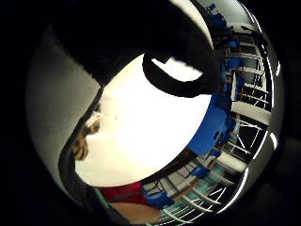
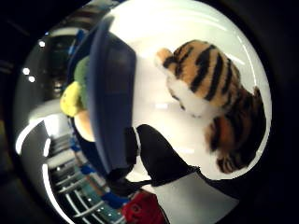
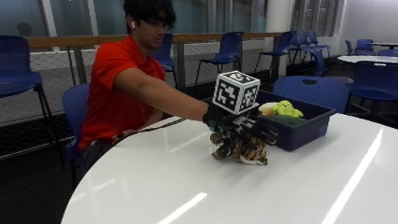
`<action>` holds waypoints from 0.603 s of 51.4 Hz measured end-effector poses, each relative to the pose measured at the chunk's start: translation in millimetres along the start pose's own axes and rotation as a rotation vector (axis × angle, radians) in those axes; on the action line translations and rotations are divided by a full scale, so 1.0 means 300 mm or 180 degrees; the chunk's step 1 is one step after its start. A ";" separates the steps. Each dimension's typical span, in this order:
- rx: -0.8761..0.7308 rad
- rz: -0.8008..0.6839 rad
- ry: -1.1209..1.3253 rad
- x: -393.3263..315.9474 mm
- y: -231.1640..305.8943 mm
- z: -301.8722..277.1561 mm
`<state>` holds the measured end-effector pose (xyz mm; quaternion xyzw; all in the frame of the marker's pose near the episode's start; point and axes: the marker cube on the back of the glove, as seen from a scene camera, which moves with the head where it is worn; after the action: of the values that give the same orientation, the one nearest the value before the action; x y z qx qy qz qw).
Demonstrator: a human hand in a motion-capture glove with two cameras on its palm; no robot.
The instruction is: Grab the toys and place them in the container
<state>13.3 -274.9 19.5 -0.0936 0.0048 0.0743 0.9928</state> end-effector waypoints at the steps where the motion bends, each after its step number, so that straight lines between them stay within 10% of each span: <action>1: -0.0006 0.0004 0.0010 0.000 -0.004 0.009; 31: -0.0261 -0.0015 0.0174 0.003 -0.031 0.131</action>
<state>15.5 -276.4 59.7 -0.1361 0.0286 0.0696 0.9878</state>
